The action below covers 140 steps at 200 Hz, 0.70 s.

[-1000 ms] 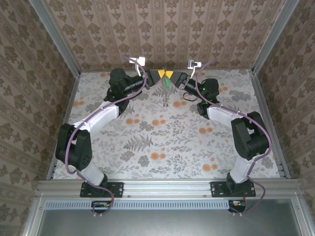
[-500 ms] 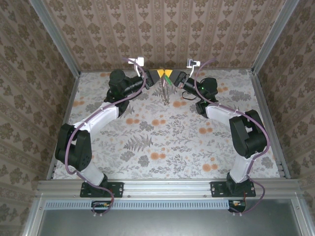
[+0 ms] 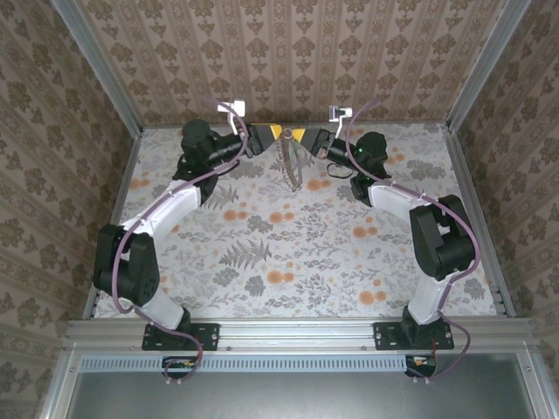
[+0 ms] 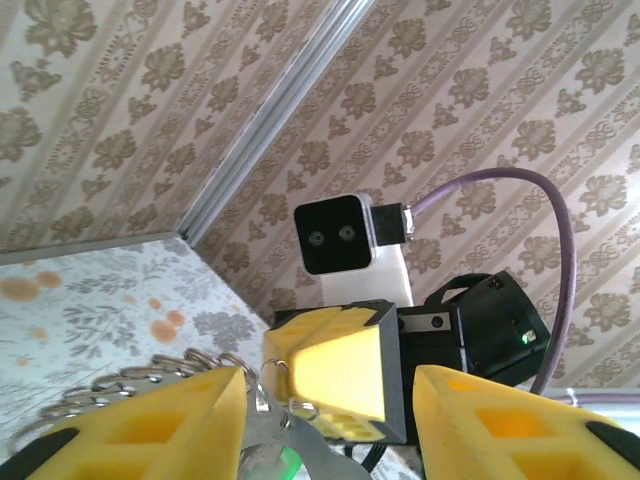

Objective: Put the keys on the keyring

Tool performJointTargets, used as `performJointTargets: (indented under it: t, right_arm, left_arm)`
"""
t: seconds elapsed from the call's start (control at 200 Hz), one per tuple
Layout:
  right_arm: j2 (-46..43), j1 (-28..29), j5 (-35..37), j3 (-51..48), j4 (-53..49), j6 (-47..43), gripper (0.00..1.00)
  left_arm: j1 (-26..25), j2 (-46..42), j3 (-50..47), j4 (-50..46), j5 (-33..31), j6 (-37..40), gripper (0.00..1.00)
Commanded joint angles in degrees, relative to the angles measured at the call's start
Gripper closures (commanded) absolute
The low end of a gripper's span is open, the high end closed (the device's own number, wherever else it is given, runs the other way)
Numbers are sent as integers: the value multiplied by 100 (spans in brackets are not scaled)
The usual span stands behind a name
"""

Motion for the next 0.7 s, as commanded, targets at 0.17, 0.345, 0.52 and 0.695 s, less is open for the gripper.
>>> performJointTargets:
  t: [0.17, 0.345, 0.52, 0.695]
  right_arm:
    - [-416, -168, -872, 488, -1025, -902, 100]
    - [-391, -179, -974, 513, -1132, -980, 100]
    - [-390, -186, -1120, 498, -953, -851, 100]
    - [-408, -180, -1267, 495, -832, -752, 100]
  left_arm:
    - [196, -253, 1026, -2346, 704, 1890, 46]
    - [239, -73, 1116, -2606, 787, 2060, 48]
    - [305, 180, 1250, -2692, 1075, 2103, 52]
    - [366, 393, 1417, -2694, 1336, 2172, 52]
